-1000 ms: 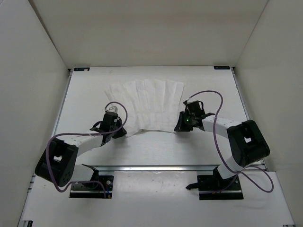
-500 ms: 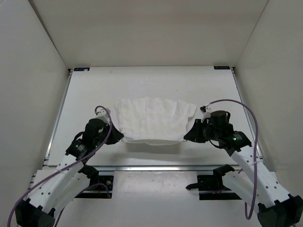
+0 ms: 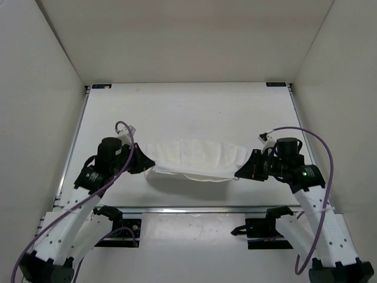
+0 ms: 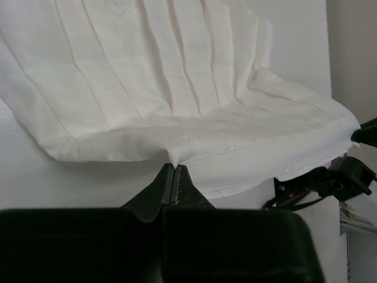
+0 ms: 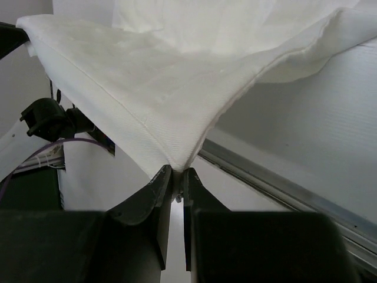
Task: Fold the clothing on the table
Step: Fold the skirt
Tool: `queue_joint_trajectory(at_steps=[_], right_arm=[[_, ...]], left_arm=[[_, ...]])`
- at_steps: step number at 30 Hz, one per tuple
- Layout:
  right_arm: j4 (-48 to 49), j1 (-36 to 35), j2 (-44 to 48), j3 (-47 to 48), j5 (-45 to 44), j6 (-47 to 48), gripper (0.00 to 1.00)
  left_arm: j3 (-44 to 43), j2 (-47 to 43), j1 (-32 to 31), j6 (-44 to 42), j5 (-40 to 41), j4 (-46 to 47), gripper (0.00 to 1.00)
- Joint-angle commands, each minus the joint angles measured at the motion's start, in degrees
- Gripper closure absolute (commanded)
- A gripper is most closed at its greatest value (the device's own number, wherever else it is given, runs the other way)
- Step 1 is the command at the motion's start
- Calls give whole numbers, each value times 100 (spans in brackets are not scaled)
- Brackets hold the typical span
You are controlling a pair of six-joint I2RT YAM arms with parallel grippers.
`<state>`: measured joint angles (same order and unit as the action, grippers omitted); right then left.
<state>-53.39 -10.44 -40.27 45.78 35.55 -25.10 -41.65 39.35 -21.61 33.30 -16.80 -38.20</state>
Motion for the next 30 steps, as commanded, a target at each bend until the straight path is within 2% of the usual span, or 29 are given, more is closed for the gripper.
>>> queue_joint_trajectory(at_steps=[1,5,7,8,9,10,11,12,13,16,18,21,22,25,28,30], right_arm=[[767,112,-726,-227,-92,173,100],[2030,480,-2027,-184,101,216,100],[2532,507,-2807,253,32,225,100],[2639,499,-3011,421,5,225,100],[2823,507,-3439,788,-74,251,95],[3025,534,-3757,1166,-75,295,87],[3097,551,-3943,1353,-83,313,79],[3176,560,-4206,1651,-153,278,65],[3316,569,-4391,1836,-293,321,57],[3641,648,-4306,1751,-784,173,39],[3616,665,-4052,1497,-1101,120,32],[3537,604,-3578,732,-1322,-37,32],[3720,561,-3332,78,-1384,-160,32],[3993,342,-2725,-944,-1436,-503,33],[4405,200,-2206,-1789,-1568,-916,32],[4800,200,-2081,-2159,-1333,-1049,29]], left_arm=[[122,773,358,-333,502,722,100],[131,1766,674,-236,581,1620,100],[-44,2214,780,-253,712,1850,100],[-176,2530,902,-236,713,2016,96],[-325,2803,930,-219,730,2183,92],[-387,2936,1043,-140,704,2246,77],[-484,3173,1192,-52,617,2429,56],[-606,3340,1298,1,468,2570,48],[-669,3420,1334,27,371,2667,41],[-906,3518,1378,45,457,2660,33],[-907,3430,1387,-60,423,2572,31],[-513,3063,1317,-113,361,2414,30],[-233,2826,1195,-96,422,2405,29],[716,2044,957,44,511,2378,26],[1254,1586,895,63,615,2256,25],[1448,1409,790,98,704,2177,26]])
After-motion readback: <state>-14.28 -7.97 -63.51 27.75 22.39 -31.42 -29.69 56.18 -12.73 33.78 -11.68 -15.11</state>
